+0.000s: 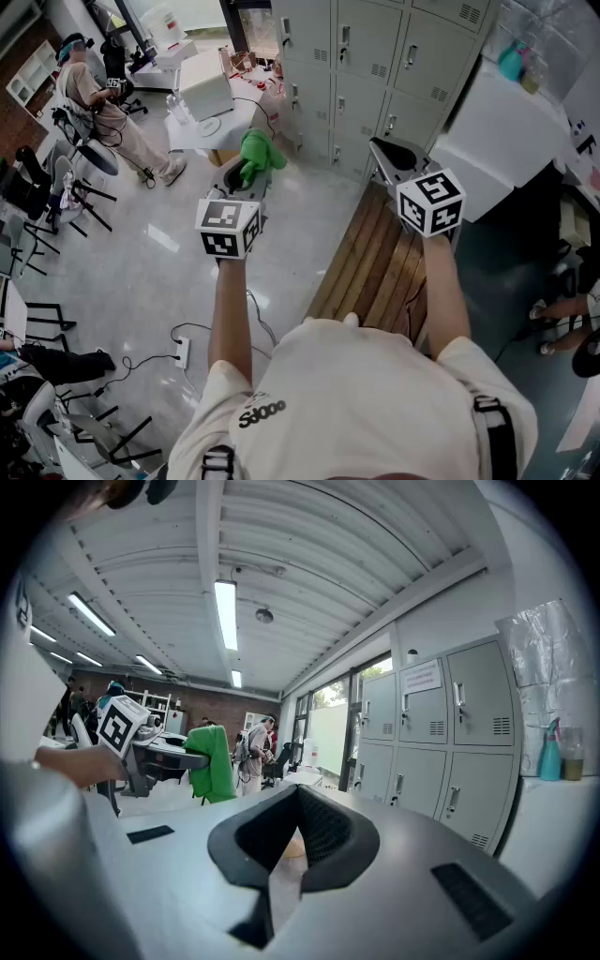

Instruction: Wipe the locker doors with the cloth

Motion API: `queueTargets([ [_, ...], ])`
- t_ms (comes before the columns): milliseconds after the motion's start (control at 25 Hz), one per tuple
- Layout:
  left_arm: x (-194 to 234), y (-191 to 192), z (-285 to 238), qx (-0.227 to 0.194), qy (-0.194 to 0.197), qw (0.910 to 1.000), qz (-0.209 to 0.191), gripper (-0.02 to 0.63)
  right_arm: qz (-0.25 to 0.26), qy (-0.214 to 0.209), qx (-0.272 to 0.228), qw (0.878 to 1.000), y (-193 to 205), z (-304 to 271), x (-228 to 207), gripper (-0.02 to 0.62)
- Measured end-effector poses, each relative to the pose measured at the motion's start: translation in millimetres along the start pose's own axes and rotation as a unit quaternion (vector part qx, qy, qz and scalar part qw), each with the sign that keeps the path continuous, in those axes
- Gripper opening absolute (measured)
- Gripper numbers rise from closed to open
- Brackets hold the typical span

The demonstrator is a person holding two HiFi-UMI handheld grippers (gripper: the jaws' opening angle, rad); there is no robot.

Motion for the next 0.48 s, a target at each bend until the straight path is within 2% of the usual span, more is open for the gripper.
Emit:
queueTargets([
  [480,38.8,13.8,2.7,0.000,0.000,1.0000,0.005,0.086,-0.023,-0.004,-0.005,1.000,6.0,-38.3,18.7,0.008],
])
Point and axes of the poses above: the fingertips, and each gripper's own axes: z backward along the fingers, x to its left, y out of its underside, the point moved 7 cm from there along z, backward along the fingers, and after that the axes turned 7 degrees about -x, right-handed, at the moved point
